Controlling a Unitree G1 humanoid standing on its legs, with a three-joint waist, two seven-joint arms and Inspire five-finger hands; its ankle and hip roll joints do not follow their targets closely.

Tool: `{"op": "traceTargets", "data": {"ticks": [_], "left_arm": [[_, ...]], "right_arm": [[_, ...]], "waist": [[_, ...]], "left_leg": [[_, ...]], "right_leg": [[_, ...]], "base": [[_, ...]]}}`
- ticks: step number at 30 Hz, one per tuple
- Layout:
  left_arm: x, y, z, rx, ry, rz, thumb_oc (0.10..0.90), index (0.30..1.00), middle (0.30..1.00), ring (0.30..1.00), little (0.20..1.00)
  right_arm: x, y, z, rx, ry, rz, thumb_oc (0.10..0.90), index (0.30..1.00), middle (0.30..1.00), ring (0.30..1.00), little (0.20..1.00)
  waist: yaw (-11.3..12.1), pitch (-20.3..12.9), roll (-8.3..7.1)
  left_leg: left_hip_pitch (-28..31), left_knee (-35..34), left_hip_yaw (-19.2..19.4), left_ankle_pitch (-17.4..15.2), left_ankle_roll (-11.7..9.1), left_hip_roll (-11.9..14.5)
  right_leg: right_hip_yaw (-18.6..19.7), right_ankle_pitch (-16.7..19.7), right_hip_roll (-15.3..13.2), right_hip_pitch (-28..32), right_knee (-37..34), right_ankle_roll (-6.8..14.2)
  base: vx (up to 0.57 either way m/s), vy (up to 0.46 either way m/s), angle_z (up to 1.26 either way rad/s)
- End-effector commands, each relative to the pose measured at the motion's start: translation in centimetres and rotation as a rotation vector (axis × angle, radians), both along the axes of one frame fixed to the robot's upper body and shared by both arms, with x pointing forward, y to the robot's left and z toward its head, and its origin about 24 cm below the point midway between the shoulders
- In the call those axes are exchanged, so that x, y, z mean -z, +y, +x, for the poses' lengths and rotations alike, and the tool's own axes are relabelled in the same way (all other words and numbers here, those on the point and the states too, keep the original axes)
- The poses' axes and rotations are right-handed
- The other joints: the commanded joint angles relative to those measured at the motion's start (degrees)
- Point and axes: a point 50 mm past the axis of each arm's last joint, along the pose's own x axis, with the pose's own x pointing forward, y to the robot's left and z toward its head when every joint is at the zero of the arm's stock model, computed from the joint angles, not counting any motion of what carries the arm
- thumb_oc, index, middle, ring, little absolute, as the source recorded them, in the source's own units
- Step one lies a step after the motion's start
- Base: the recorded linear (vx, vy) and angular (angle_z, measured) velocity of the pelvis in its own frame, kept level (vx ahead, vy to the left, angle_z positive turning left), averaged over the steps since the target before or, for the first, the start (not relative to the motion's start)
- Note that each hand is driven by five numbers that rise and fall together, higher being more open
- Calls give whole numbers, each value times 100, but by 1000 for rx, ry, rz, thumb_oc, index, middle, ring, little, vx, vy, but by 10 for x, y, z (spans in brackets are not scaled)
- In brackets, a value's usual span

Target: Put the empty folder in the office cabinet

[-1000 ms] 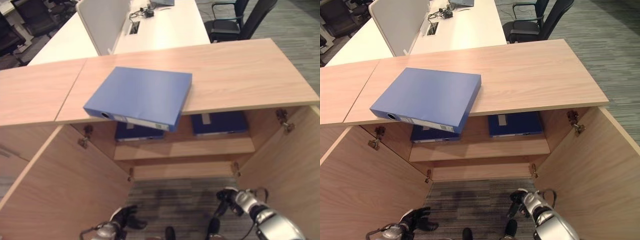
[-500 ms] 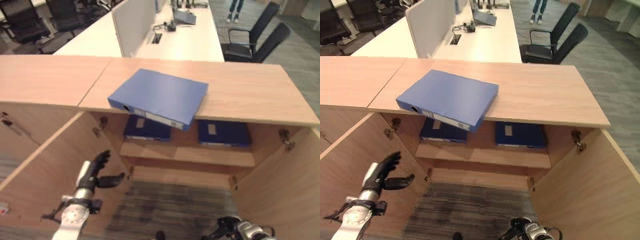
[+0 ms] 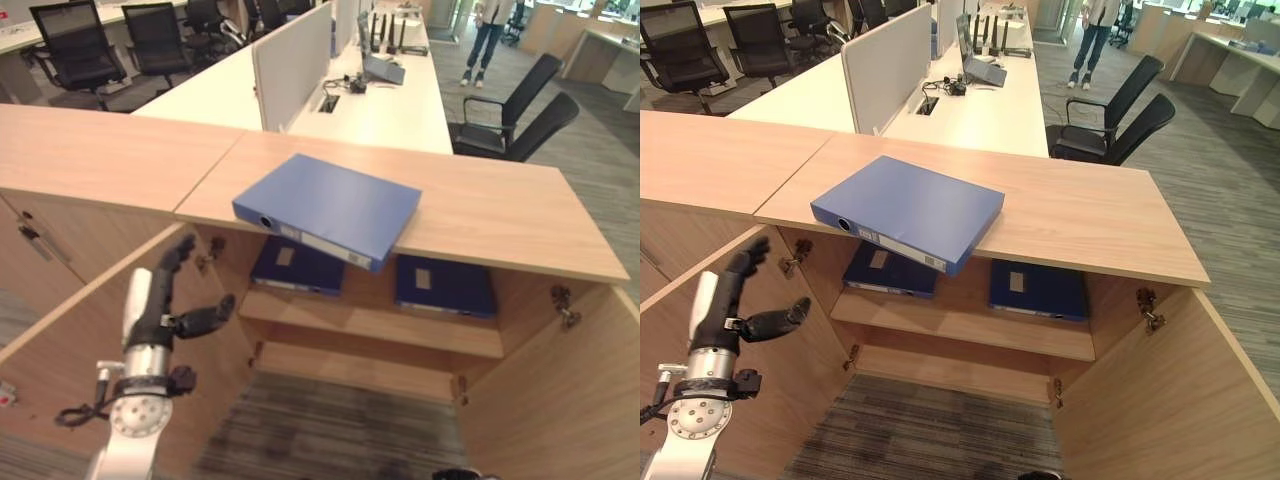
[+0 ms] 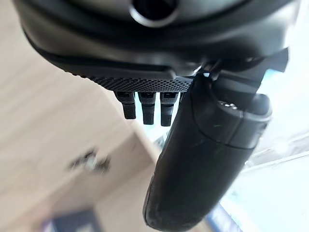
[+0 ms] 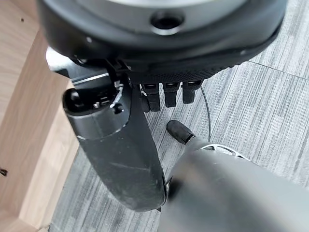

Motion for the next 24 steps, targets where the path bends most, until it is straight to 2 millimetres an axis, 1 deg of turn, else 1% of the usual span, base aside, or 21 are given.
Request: {"op": "traceTargets", "data": {"ticks": [1, 2, 3, 7, 11, 14, 16, 17, 18, 22, 23, 24], "left_arm": [[-72, -23, 7, 110, -387, 241, 800, 900, 900, 900, 900], [-80, -27, 7, 119, -428, 296, 800, 900, 900, 900, 900], [-80, -28, 7, 119, -429, 299, 800, 900, 900, 900, 900], [-90, -35, 10, 118, -485, 430, 800, 900, 900, 900, 900], [-90, -38, 11, 137, -480, 466, 800, 900, 900, 900, 900], [-89, -45, 12, 190, -467, 500, 800, 900, 900, 900, 900], [-88, -51, 15, 236, -455, 510, 800, 900, 900, 900, 900], [-87, -59, 16, 302, -437, 541, 800, 900, 900, 900, 900], [-87, -62, 17, 325, -430, 554, 800, 900, 900, 900, 900], [-83, -68, 20, 387, -389, 606, 800, 900, 900, 900, 900], [-81, -72, 22, 422, -362, 636, 800, 900, 900, 900, 900], [-81, -72, 23, 425, -363, 637, 800, 900, 900, 900, 900]], "right_arm": [[-5, 0, 23, -42, -49, -35, 800, 900, 900, 900, 900], [-5, 2, 22, -43, -50, -36, 800, 900, 900, 900, 900], [-4, 2, 22, -42, -51, -35, 800, 900, 900, 900, 900], [-3, 2, 19, -38, -45, -55, 800, 900, 900, 900, 900], [-3, 0, 17, -32, -38, -64, 800, 900, 900, 900, 900], [-3, -1, 16, -35, -33, -69, 800, 900, 900, 900, 900], [-4, -1, 18, -30, -38, -71, 800, 900, 900, 900, 900], [-5, -2, 21, -23, -47, -71, 800, 900, 900, 900, 900], [-6, -3, 23, -24, -53, -73, 800, 900, 900, 900, 900], [-7, -2, 29, -26, -71, -71, 800, 900, 900, 900, 900], [-8, -3, 33, -29, -82, -75, 800, 900, 900, 900, 900], [-8, -2, 33, -27, -82, -75, 800, 900, 900, 900, 900]], "waist": [[47, -232, 5], [12, -265, 0], [17, -265, -9], [-65, -365, -14], [-90, -406, -10], [-159, -467, -8], [-198, -492, -4], [-238, -511, 5], [-270, -521, 13], [-325, -550, 24], [-373, -568, 36], [-359, -566, 30]], "left_leg": [[62, -8, -283, -630, 32, -207], [73, -9, -268, -639, 23, -196], [73, -9, -267, -640, 22, -195], [117, -9, -225, -669, 11, -179], [139, -9, -222, -683, 11, -178], [167, -9, -194, -693, 9, -165], [176, -9, -186, -701, 10, -167], [184, -9, -171, -709, 9, -164], [192, -9, -165, -716, 11, -162], [201, -9, -128, -722, 11, -157], [214, -9, -116, -727, 11, -154], [214, -9, -115, -728, 11, -153]], "right_leg": [[122, -465, 173, 27, 49, 174], [137, -467, 183, 32, 49, 169], [138, -468, 184, 31, 49, 168], [191, -467, 202, 64, 49, 162], [210, -466, 207, 74, 49, 158], [242, -468, 222, 87, 49, 146], [262, -462, 231, 87, 49, 143], [285, -453, 234, 87, 49, 140], [305, -448, 237, 85, 49, 139], [345, -439, 252, 82, 49, 139], [371, -432, 257, 86, 49, 140], [373, -431, 257, 85, 49, 140]], "base": [[0, 0, 0], [0, 0, 0], [0, 0, 0], [5, -3, -1], [13, -4, -5], [8, -10, -4], [0, 0, 0], [-1, 1, -5], [-3, 1, -7], [2, 1, -8], [4, -1, -4], [8, 5, -6]]}}
